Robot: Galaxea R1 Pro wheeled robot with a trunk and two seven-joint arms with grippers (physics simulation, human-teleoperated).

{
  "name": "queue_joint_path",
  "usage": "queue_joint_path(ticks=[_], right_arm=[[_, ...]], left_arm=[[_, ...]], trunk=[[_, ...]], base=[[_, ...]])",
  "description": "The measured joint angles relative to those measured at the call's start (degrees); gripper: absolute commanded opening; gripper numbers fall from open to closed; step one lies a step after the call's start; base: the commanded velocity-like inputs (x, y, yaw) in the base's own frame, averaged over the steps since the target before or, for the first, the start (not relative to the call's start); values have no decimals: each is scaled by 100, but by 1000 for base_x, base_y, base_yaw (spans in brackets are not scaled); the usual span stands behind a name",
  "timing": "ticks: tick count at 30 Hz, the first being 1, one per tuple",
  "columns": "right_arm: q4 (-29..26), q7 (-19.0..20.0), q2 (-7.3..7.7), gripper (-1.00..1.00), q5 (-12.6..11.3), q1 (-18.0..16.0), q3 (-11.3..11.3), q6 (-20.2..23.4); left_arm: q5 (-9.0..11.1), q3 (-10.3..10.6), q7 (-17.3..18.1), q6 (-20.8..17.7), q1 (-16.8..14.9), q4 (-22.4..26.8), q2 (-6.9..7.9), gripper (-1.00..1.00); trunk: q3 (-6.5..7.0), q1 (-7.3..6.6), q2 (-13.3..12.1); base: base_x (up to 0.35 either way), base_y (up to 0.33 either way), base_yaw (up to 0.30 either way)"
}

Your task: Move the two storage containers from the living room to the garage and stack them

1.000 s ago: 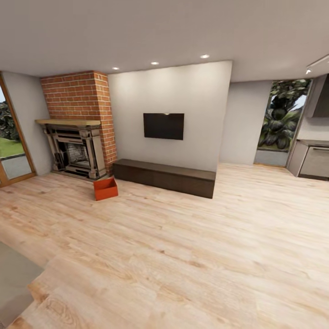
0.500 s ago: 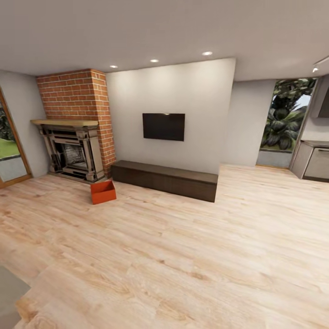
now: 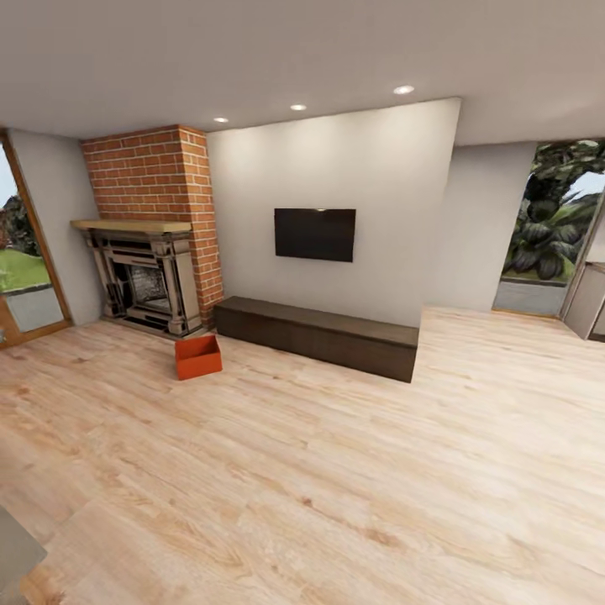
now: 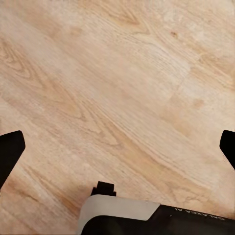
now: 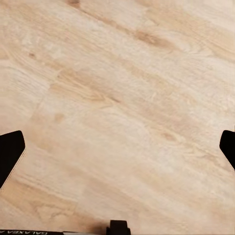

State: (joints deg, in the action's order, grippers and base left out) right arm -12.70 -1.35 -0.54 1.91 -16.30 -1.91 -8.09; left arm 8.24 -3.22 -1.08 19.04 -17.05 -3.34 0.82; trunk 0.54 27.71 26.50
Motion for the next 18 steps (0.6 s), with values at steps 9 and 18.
queue_joint_path(ticks=[9, 18], right_arm=[[0, 0, 1, 100, 0, 1, 0, 0], [0, 0, 2, 100, 0, 4, -1, 1]], left_arm=[[0, 0, 0, 0, 0, 0, 6, 100], [0, 0, 0, 0, 0, -2, 6, 100]], trunk=[[0, 0, 0], [0, 0, 0]], base=[[325, 0, 291], [325, 0, 293]])
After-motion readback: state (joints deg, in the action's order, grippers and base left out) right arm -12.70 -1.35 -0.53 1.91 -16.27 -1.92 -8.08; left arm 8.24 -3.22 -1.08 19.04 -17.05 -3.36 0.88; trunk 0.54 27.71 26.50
